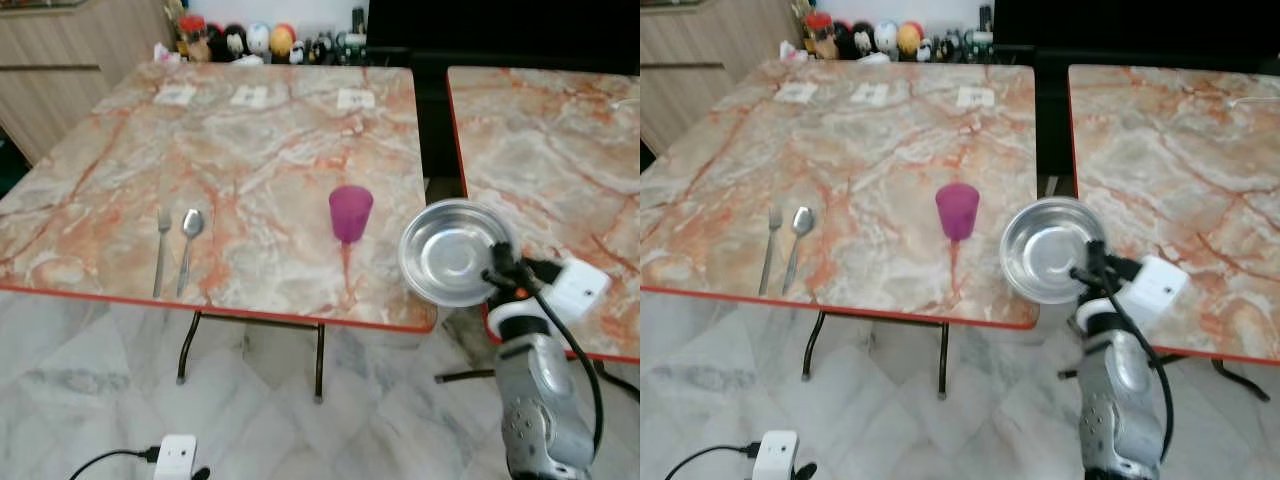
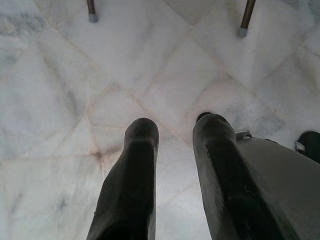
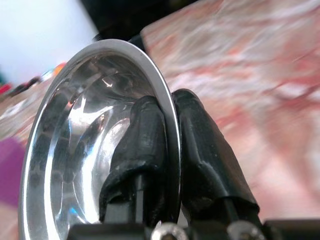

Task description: Setting the table

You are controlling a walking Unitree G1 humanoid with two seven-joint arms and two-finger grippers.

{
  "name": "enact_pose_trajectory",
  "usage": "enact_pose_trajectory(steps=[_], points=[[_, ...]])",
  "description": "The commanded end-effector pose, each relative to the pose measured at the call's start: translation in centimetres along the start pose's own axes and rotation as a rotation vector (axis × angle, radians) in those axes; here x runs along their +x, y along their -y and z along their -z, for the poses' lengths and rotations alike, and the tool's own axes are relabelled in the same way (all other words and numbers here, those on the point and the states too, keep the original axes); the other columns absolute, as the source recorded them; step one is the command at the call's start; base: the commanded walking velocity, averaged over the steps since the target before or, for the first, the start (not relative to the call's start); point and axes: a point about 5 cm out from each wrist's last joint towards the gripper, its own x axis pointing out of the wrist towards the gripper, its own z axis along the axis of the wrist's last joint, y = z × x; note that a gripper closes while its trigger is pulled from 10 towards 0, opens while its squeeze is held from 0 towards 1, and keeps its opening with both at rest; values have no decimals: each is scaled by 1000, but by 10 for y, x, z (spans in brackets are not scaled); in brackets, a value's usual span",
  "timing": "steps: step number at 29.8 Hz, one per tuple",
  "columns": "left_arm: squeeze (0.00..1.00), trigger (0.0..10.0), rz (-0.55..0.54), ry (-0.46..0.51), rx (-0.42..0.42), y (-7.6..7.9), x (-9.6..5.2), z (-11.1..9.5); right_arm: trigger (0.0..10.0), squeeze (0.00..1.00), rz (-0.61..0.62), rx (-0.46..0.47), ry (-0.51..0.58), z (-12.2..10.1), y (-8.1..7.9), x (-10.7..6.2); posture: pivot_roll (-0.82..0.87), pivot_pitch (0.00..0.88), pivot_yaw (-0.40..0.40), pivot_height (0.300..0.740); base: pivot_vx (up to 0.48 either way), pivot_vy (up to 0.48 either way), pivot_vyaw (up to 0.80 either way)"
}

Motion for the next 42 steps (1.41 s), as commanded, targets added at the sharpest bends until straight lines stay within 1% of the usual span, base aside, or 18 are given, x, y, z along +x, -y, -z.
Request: enact_pose_trajectory(steps=[1,5,7,11,21,34,39,42], points=[[0,10000,-2,-17,22,-1,-2,5,10000,0,9,-11,69,-13,-1,0,-81,111,21,740,0,-330,0],[0,10000,-2,-15,29,0,-1,4,10000,0,21,4,91,-17,-3,6,-79,109,20,740,0,-396,-216],[0,10000,-3,-15,29,0,-1,4,10000,0,15,2,93,-17,-6,8,-78,108,17,740,0,-396,-747],[0,10000,-4,-17,31,0,-1,4,10000,0,17,-9,110,-18,-7,9,-80,108,17,740,0,-392,-662],[0,10000,-3,-29,40,0,-2,7,10000,0,2,-3,125,-18,-14,12,-81,107,20,740,0,-388,0],[0,10000,0,-40,45,1,-4,13,10000,0,22,-18,128,-19,-9,15,-86,108,27,740,74,-387,0],[0,10000,-1,-40,43,1,-4,13,10000,0,25,-20,126,-18,-9,17,-83,109,26,740,241,-364,0],[0,10000,-4,-43,26,2,-4,13,10000,0,26,-22,123,-17,-9,17,-81,110,26,740,0,-90,0]])
